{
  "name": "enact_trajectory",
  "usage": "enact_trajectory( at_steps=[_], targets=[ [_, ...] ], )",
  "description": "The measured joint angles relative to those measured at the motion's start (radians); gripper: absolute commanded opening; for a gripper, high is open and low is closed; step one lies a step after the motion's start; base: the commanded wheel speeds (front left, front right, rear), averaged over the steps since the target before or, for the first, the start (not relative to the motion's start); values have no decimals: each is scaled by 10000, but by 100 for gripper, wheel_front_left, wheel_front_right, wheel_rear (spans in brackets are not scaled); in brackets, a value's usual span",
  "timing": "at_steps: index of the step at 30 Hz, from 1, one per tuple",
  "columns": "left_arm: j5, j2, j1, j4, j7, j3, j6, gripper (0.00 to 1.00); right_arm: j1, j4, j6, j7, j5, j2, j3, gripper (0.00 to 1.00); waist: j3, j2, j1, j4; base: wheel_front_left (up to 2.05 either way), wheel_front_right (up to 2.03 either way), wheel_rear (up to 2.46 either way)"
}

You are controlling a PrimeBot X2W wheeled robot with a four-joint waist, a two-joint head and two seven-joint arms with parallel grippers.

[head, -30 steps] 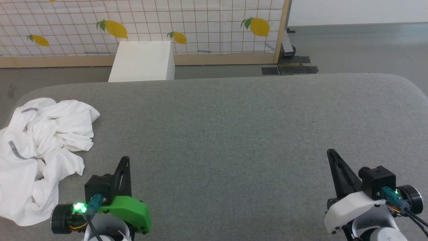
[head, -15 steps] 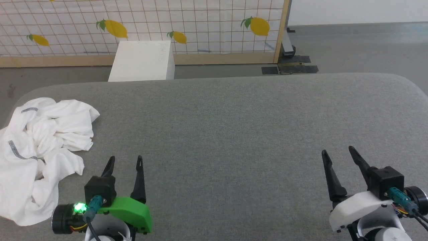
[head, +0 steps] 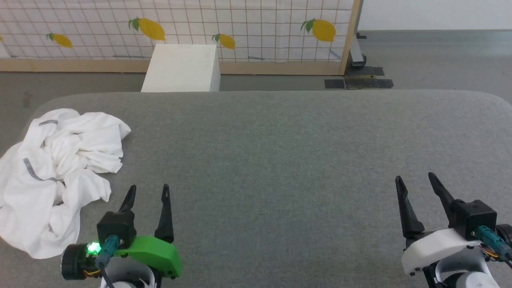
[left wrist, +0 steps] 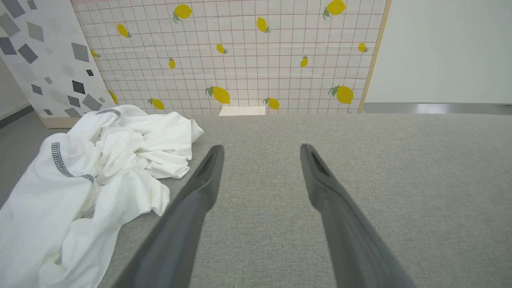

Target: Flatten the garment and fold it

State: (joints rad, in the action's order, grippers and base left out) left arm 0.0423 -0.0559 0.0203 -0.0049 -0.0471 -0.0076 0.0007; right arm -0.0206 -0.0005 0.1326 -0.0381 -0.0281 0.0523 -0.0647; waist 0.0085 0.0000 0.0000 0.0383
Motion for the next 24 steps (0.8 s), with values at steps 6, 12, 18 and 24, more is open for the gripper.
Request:
enact_trajectory(
  at_steps=[6, 12, 18, 24],
  targets=[
    [98, 0, 11, -17, -121, 46, 0, 100, 0, -2, 0, -153, -33, 0, -65, 100, 35, 0, 0, 327, 0, 0, 0],
    [217, 0, 28, -36, -257, 59, 0, 100, 1, -2, 0, -259, -86, -2, -136, 100, 75, 0, 0, 723, 0, 0, 0],
    [412, 0, 57, -42, -372, 69, 2, 100, 1, 12, 0, -393, -104, -2, -188, 100, 119, 0, 0, 1148, 0, 0, 0],
    [520, 0, 145, -46, -516, 69, 2, 100, 2, 46, 0, -520, -180, -2, -188, 100, 155, 0, 0, 1575, 0, 0, 0]
  ],
)
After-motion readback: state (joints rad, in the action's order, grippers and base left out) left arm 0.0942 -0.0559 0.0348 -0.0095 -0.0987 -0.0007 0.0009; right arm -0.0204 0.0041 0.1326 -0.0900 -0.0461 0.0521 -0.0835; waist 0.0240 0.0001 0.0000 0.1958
